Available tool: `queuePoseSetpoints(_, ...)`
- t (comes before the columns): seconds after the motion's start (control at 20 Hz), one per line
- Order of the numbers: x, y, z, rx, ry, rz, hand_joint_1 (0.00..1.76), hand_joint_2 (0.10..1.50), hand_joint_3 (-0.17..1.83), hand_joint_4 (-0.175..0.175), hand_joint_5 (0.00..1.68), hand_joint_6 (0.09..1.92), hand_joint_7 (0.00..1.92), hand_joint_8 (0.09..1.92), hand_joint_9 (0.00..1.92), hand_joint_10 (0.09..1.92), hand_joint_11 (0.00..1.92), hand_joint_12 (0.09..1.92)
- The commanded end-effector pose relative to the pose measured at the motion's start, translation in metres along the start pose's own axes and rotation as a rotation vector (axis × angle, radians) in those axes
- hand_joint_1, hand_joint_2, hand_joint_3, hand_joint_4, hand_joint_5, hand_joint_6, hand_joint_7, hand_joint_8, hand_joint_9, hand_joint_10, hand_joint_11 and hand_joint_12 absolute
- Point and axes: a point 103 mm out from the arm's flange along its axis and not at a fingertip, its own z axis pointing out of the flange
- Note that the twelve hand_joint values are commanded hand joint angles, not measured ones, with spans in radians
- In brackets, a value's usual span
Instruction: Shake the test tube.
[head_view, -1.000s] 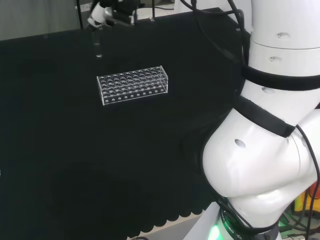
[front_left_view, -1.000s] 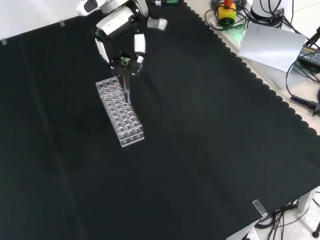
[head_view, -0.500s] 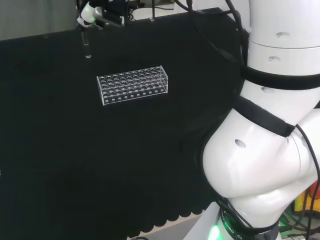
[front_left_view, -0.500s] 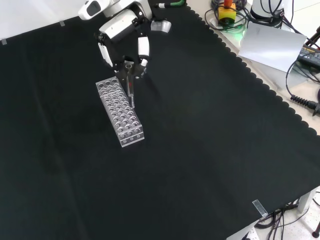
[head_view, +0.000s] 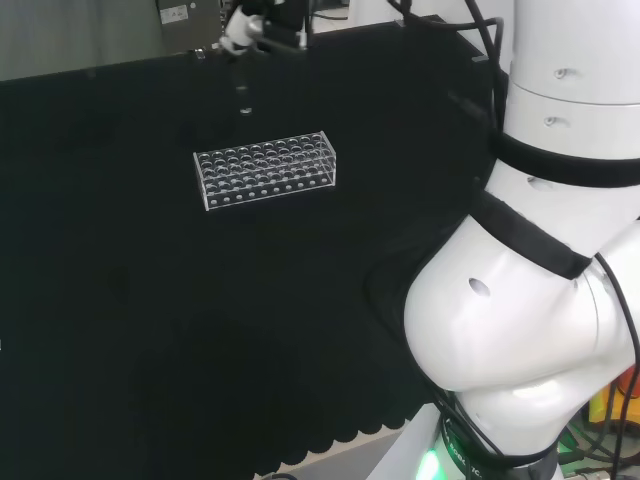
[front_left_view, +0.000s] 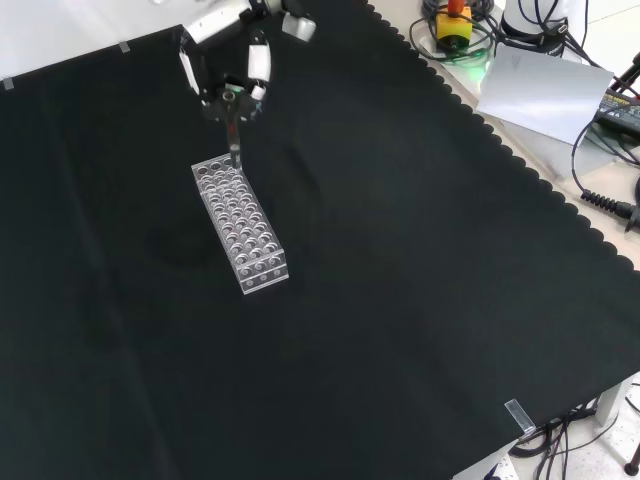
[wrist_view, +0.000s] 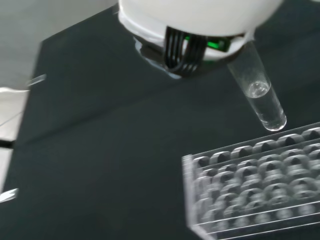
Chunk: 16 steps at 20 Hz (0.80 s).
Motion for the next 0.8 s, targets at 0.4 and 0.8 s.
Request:
queuePoseSetpoints(0.4,-0.045,-0.004,-0.023,-0.049,-0.035,0.078,1.33,0.76,0.44,-0.175,1.37,0.10,1.37,0.68,1.61,0.75,1.26,0.88)
queuePoseSetpoints(0.8,0.008,0.000,0.006,0.004,0.009,-0.013,1.33,0.76,0.44,-0.175,1.37,0.10,1.37,0.68,1.61,0.75,1.26,0.88)
